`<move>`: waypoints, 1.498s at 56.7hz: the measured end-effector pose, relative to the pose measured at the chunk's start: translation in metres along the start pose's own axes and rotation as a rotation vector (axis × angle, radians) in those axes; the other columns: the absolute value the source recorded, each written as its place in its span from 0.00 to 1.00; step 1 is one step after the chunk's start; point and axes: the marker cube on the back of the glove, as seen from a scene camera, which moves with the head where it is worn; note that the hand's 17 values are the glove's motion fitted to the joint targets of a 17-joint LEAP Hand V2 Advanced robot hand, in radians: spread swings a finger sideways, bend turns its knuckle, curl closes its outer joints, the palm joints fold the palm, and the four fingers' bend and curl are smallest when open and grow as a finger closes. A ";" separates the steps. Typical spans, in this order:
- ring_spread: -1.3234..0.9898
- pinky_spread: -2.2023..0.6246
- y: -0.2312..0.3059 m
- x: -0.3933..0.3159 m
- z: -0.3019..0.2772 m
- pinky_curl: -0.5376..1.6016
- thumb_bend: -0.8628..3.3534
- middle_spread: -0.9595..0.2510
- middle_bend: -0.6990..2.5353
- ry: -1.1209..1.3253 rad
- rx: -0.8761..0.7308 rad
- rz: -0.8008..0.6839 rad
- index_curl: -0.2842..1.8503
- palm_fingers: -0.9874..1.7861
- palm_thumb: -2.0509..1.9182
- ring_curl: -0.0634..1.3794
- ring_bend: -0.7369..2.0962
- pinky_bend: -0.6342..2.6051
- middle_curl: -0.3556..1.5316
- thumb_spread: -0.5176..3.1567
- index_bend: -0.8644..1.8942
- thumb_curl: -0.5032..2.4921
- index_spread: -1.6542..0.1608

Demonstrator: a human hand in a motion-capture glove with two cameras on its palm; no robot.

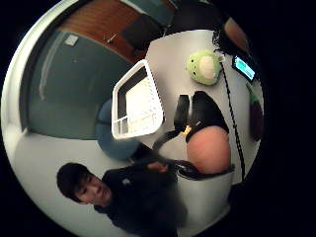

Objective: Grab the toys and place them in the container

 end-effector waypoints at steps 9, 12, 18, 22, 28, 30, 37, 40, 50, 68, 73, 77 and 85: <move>0.53 0.77 -0.004 -0.003 0.000 0.34 0.26 0.77 0.28 0.058 -0.014 -0.001 0.20 0.54 0.58 0.12 0.37 0.34 0.24 0.41 0.41 0.20 0.83; 0.53 0.77 -0.007 0.000 0.001 0.34 0.27 0.77 0.28 0.078 -0.018 -0.001 0.21 0.53 0.58 0.12 0.38 0.35 0.25 0.44 0.40 0.21 0.82; 0.52 0.77 -0.011 0.002 0.004 0.35 0.27 0.77 0.27 0.073 -0.043 0.016 0.23 0.50 0.57 0.13 0.37 0.35 0.26 0.50 0.39 0.23 0.80; 0.53 0.77 -0.012 0.000 0.006 0.36 0.26 0.78 0.27 0.072 -0.052 0.010 0.23 0.48 0.56 0.14 0.38 0.36 0.27 0.52 0.38 0.23 0.79; 0.53 0.78 -0.021 -0.007 0.008 0.37 0.26 0.78 0.27 0.100 -0.080 0.004 0.24 0.46 0.55 0.14 0.39 0.37 0.28 0.53 0.37 0.24 0.78; 0.53 0.78 -0.027 -0.007 0.009 0.38 0.26 0.78 0.27 0.112 -0.104 -0.002 0.24 0.44 0.55 0.15 0.39 0.38 0.28 0.54 0.37 0.25 0.78; 0.56 0.78 -0.063 -0.014 0.017 0.40 0.25 0.80 0.26 0.172 -0.137 -0.040 0.24 0.33 0.54 0.15 0.37 0.42 0.28 0.54 0.36 0.25 0.77; 0.57 0.79 -0.081 -0.015 0.025 0.41 0.24 0.80 0.25 0.188 -0.147 -0.055 0.24 0.30 0.54 0.14 0.35 0.44 0.28 0.53 0.35 0.25 0.77; 0.58 0.80 -0.146 0.007 0.066 0.42 0.23 0.81 0.25 0.188 -0.229 0.019 0.22 0.25 0.54 0.15 0.32 0.47 0.28 0.51 0.34 0.26 0.76; 0.59 0.80 -0.172 0.023 0.205 0.43 0.21 0.82 0.24 0.326 -0.445 0.060 0.22 0.25 0.55 0.16 0.32 0.49 0.26 0.48 0.35 0.27 0.76; 0.60 0.80 -0.177 0.039 0.222 0.44 0.21 0.82 0.24 0.334 -0.407 0.065 0.23 0.29 0.56 0.16 0.32 0.52 0.26 0.48 0.37 0.27 0.75; 0.60 0.80 -0.184 0.053 0.226 0.44 0.22 0.81 0.25 0.281 -0.342 0.073 0.23 0.37 0.59 0.19 0.38 0.53 0.26 0.48 0.37 0.28 0.74; 0.51 0.74 -0.189 0.055 0.234 0.42 0.26 0.74 0.32 0.137 -0.192 0.053 0.23 0.59 0.66 0.26 0.54 0.50 0.30 0.49 0.37 0.32 0.74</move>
